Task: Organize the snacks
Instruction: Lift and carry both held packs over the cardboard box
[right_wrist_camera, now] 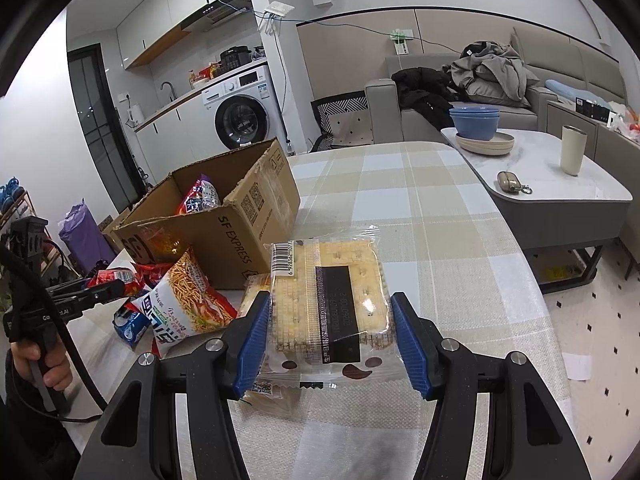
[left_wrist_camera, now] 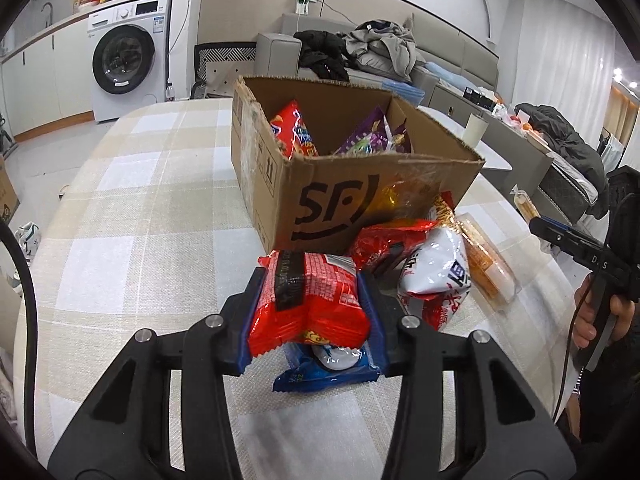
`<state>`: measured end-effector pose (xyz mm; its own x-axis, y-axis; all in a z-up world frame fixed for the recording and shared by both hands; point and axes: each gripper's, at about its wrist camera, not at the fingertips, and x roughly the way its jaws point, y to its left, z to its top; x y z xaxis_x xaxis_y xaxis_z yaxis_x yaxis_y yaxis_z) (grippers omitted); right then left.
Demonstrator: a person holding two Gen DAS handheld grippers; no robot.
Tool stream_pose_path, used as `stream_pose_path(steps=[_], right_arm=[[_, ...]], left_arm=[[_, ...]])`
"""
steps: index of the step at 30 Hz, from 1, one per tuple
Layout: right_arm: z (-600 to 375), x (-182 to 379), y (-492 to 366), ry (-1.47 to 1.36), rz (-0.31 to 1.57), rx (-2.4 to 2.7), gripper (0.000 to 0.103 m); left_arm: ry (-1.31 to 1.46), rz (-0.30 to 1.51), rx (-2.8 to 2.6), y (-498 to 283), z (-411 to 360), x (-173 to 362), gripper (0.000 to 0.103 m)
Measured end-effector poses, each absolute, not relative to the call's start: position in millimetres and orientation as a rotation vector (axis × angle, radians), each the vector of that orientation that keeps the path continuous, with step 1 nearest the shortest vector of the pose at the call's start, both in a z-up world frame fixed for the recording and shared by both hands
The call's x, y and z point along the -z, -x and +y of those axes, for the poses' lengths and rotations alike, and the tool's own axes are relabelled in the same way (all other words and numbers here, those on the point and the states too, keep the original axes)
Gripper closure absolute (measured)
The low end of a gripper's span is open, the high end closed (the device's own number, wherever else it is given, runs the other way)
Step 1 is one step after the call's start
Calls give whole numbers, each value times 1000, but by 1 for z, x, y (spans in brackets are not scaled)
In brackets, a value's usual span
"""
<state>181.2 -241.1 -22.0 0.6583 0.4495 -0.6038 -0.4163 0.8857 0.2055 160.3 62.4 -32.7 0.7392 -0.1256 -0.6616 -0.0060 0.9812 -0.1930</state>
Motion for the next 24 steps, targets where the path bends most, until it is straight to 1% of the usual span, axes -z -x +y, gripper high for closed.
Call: stream_pose_path(steps=[15, 24], right_arm=[[-227, -6, -173, -79, 623, -534, 43], [-202, -27, -173, -80, 584, -583, 43]], left_arm=[[213, 612, 72, -135, 73, -10, 62], [200, 555, 65, -135, 70, -36, 62]])
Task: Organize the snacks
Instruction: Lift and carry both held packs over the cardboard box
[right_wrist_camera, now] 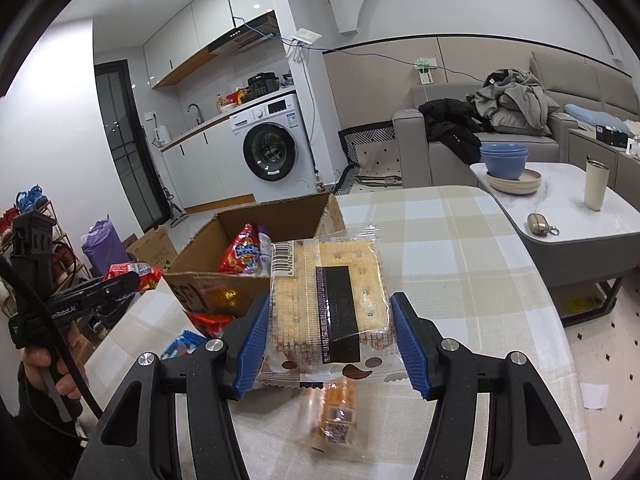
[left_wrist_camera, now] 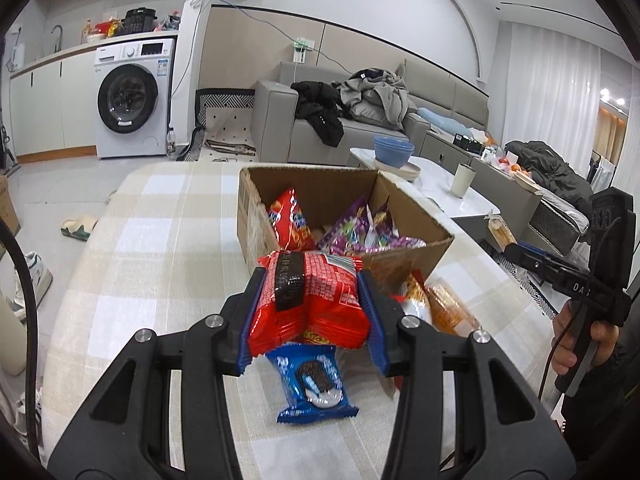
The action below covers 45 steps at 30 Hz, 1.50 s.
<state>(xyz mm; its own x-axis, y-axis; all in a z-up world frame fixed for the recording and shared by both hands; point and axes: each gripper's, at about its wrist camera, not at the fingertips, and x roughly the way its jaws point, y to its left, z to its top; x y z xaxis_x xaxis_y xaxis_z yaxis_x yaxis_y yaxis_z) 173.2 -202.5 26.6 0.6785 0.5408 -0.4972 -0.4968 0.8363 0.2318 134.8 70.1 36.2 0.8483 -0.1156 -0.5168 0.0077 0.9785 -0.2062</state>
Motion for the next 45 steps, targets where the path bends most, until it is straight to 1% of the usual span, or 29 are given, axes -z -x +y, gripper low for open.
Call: stream_pose_path(steps=[9, 25, 45], right_arm=[[-169, -41, -178, -50, 558, -637, 43], [-131, -48, -209, -29, 558, -677, 43], [-107, -34, -246, -24, 618, -684, 43]], left_arm=[[180, 526, 70, -140, 59, -53, 62], [189, 524, 62, -188, 57, -69, 62], [206, 595, 16, -245, 65, -38, 62]])
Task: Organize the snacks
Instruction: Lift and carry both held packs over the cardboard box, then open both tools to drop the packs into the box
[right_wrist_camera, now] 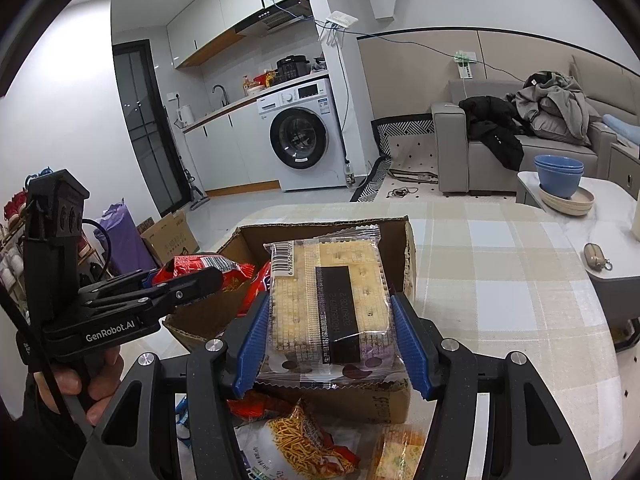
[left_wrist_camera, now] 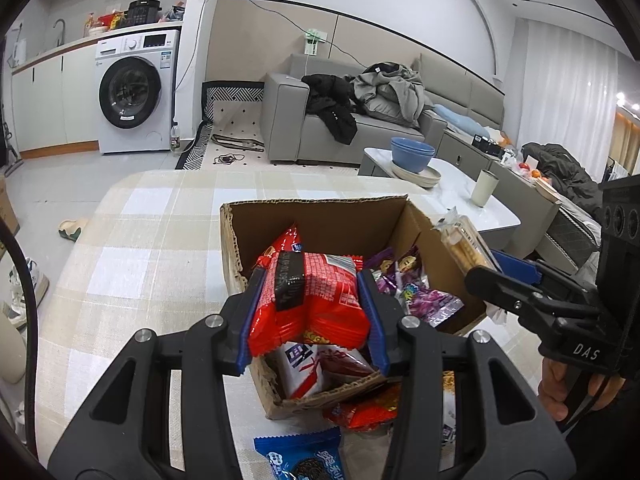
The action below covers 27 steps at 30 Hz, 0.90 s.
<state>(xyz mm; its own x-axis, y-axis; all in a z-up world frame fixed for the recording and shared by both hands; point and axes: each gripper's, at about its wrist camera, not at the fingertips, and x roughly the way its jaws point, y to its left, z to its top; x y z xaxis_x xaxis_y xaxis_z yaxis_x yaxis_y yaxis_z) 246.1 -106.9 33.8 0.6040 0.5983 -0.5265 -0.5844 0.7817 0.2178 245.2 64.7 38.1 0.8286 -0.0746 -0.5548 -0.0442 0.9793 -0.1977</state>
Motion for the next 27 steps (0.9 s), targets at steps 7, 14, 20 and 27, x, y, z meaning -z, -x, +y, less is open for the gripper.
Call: stream_pose_path(steps=[7, 14, 20, 27], right_arm=[[-96, -25, -254, -4, 640, -686, 43], [-85, -20, -252, 53, 639, -688, 43], [-86, -25, -249, 69, 647, -694, 32], [-100, -40, -229, 119, 570, -683, 3]], left_arm=[[182, 602, 7, -260, 63, -25, 62], [89, 601, 1, -266, 48, -17, 62], [101, 619, 23, -265, 51, -18, 61], [183, 622, 101, -250, 64, -30, 30]])
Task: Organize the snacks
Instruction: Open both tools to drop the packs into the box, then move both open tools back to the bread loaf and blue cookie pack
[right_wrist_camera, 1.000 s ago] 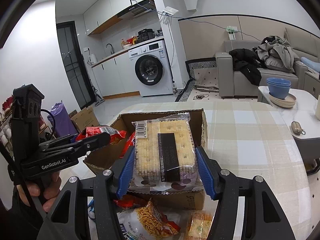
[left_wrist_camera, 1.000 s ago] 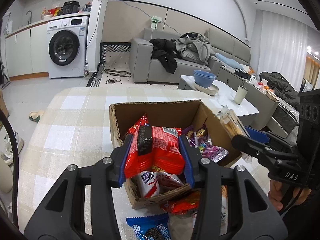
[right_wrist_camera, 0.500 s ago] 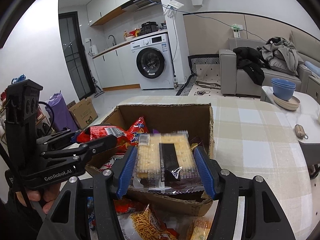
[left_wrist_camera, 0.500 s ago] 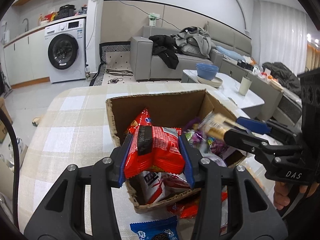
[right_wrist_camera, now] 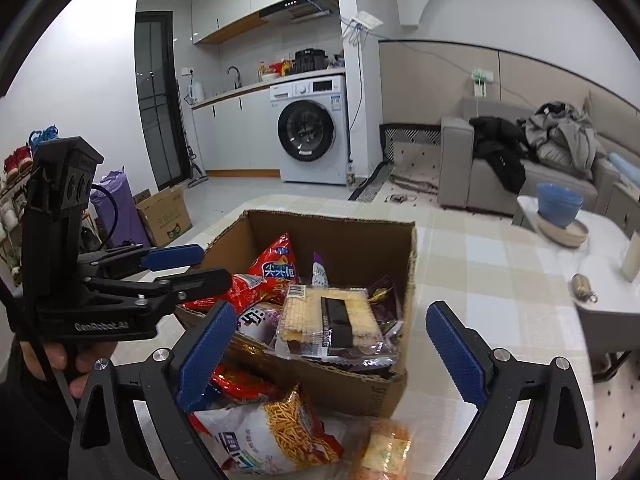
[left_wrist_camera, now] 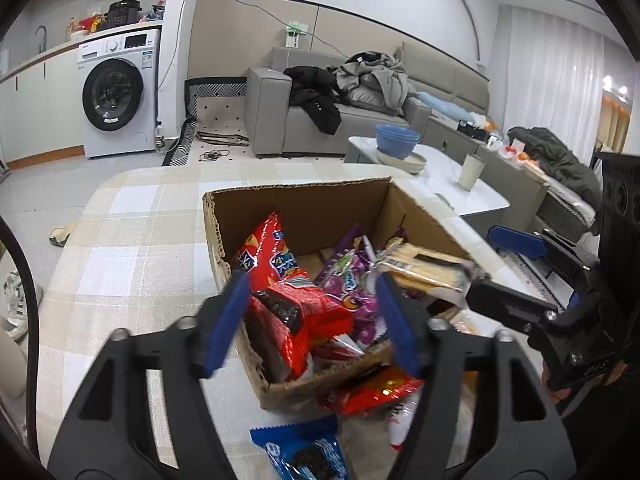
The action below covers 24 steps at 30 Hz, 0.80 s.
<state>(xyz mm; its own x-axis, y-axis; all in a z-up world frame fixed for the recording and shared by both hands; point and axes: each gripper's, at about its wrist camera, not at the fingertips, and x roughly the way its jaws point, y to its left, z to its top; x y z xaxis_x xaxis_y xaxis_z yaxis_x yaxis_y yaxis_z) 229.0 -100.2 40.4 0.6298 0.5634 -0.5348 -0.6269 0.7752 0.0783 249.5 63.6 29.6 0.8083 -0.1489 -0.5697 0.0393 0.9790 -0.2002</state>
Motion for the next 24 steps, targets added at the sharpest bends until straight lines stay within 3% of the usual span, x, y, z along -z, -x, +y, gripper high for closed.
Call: stream_pose_path(steps=[1, 5, 7, 24], right_arm=[[-103, -42, -227, 121, 568, -679, 2], [-119, -45, -221, 77, 586, -665, 1], [-124, -43, -222, 48, 613, -658, 1], [-153, -11, -201, -22, 729, -619, 1]], left_arm=[[183, 627, 99, -247, 64, -32, 19], [169, 611, 84, -231, 67, -42, 14], [173, 611, 77, -224, 69, -45, 1], [172, 640, 12, -160, 77, -25, 1]])
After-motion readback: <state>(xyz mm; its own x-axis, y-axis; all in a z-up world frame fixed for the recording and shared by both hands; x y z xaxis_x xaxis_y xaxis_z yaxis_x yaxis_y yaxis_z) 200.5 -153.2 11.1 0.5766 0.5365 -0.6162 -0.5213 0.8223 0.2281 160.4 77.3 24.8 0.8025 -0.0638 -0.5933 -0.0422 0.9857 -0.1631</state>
